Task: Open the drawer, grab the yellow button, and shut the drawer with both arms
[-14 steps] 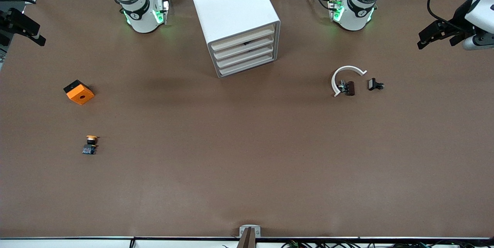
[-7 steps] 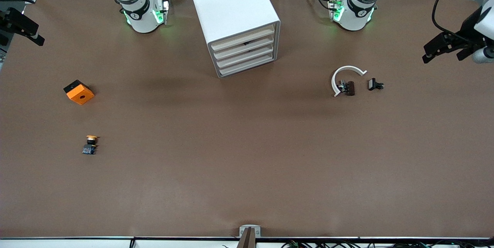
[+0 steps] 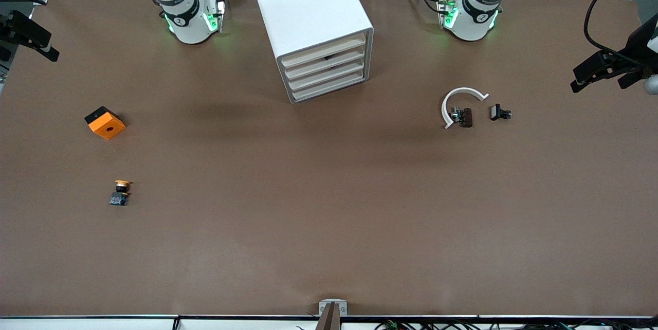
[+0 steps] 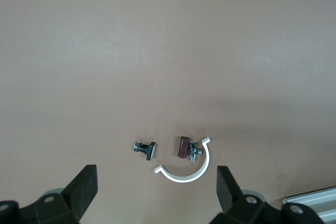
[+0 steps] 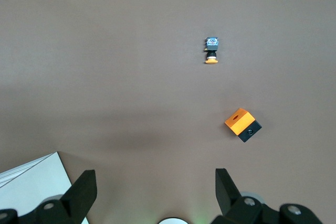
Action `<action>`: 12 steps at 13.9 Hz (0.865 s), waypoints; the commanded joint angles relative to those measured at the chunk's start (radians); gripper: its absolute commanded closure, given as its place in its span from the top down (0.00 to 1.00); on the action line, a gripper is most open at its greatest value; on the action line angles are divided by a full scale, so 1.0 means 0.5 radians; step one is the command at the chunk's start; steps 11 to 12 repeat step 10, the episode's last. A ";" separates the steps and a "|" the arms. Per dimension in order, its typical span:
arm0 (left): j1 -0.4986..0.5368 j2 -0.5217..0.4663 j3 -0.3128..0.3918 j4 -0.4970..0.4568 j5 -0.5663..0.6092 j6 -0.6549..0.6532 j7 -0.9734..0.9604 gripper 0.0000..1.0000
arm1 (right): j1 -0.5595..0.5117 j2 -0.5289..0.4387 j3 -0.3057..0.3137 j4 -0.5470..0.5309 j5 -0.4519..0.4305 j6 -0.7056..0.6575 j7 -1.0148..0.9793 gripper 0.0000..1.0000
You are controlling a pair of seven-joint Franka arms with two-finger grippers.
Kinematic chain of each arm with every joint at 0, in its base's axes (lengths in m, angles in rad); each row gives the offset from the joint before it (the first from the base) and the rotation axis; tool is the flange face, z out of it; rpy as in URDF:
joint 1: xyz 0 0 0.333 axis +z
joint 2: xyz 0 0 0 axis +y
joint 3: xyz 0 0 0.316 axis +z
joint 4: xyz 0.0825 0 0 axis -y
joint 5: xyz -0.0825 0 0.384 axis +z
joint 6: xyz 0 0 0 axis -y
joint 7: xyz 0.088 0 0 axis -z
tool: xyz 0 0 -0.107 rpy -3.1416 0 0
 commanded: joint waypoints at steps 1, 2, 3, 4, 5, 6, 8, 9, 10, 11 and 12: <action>-0.001 0.014 0.010 0.049 -0.034 -0.045 0.012 1.00 | -0.009 -0.057 -0.004 -0.061 0.005 0.025 -0.024 1.00; -0.004 0.014 0.007 0.043 -0.034 -0.045 -0.003 1.00 | -0.015 -0.057 -0.004 -0.061 0.005 0.025 -0.024 1.00; -0.010 0.017 0.007 0.043 -0.028 -0.045 0.000 1.00 | -0.012 -0.057 -0.004 -0.061 0.005 0.025 -0.024 1.00; -0.007 0.017 0.004 0.043 -0.028 -0.045 0.012 1.00 | -0.012 -0.057 -0.004 -0.061 0.005 0.025 -0.024 1.00; -0.007 0.017 0.004 0.046 -0.034 -0.045 0.021 1.00 | -0.012 -0.057 -0.001 -0.061 0.005 0.025 -0.024 1.00; -0.007 0.017 0.004 0.046 -0.034 -0.045 0.018 1.00 | -0.012 -0.057 -0.001 -0.061 0.005 0.025 -0.024 1.00; -0.007 0.017 0.004 0.046 -0.037 -0.045 0.015 1.00 | -0.012 -0.057 -0.004 -0.061 0.005 0.025 -0.024 1.00; -0.004 0.017 0.004 0.046 -0.037 -0.045 0.018 1.00 | -0.012 -0.057 -0.001 -0.061 0.005 0.025 -0.024 1.00; -0.004 0.014 0.004 0.046 -0.037 -0.045 0.018 1.00 | -0.012 -0.057 -0.004 -0.061 0.005 0.025 -0.024 1.00; -0.004 0.014 0.004 0.046 -0.037 -0.045 0.018 1.00 | -0.012 -0.057 -0.004 -0.061 0.005 0.025 -0.024 1.00; -0.004 0.014 0.004 0.046 -0.037 -0.045 0.018 1.00 | -0.012 -0.057 -0.004 -0.061 0.005 0.025 -0.024 1.00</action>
